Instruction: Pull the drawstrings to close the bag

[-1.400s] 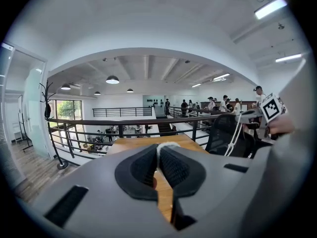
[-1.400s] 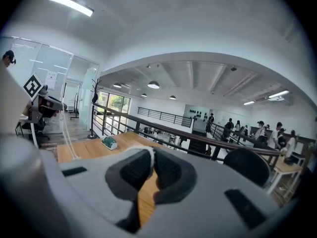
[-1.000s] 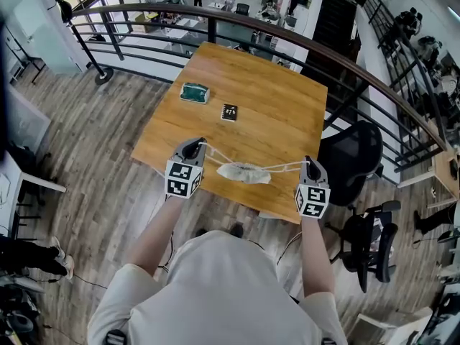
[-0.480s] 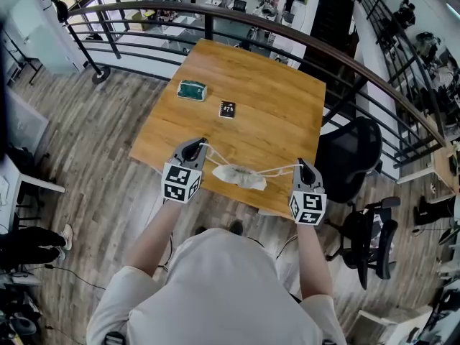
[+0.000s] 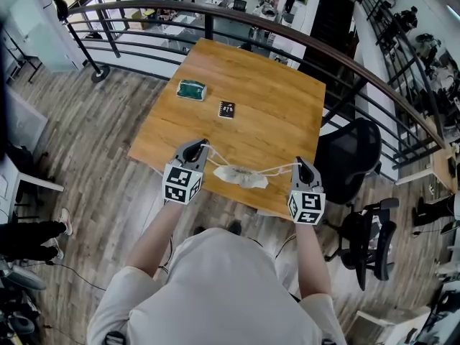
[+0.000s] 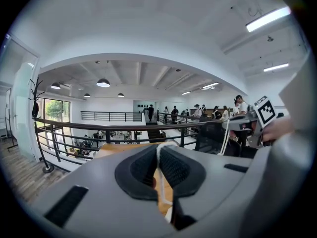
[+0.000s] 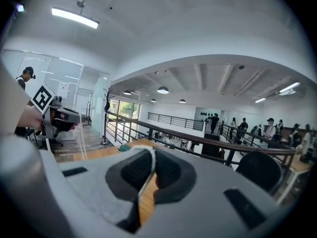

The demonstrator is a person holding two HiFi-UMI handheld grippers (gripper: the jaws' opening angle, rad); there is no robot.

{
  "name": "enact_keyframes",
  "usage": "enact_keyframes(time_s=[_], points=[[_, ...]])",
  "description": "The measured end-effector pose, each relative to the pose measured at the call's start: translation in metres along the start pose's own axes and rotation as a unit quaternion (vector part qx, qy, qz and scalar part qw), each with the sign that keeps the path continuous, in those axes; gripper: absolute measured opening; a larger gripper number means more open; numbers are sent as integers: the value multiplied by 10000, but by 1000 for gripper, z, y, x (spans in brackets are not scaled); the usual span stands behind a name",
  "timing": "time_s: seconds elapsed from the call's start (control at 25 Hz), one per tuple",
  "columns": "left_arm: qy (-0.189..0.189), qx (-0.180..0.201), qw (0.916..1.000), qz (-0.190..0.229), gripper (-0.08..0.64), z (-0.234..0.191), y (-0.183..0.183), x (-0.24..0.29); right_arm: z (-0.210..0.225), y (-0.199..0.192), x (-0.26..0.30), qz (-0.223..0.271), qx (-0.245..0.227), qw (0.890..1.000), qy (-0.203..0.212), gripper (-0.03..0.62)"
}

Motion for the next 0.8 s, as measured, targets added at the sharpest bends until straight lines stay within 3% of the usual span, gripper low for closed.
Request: enact_keyframes(time_s=[0.8], points=[[-22, -27, 10000, 48, -5, 4, 5, 6, 8, 1, 1, 124, 69, 9999, -24, 1]])
Point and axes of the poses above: the fingertips, and each gripper's own axes: x forward along the fingers, z to its right, y out of its top, the point moved 9 cm from there along -x, backward along the fingers, and after that the axes turned 7 degrees about x, right-handed, at the moved point
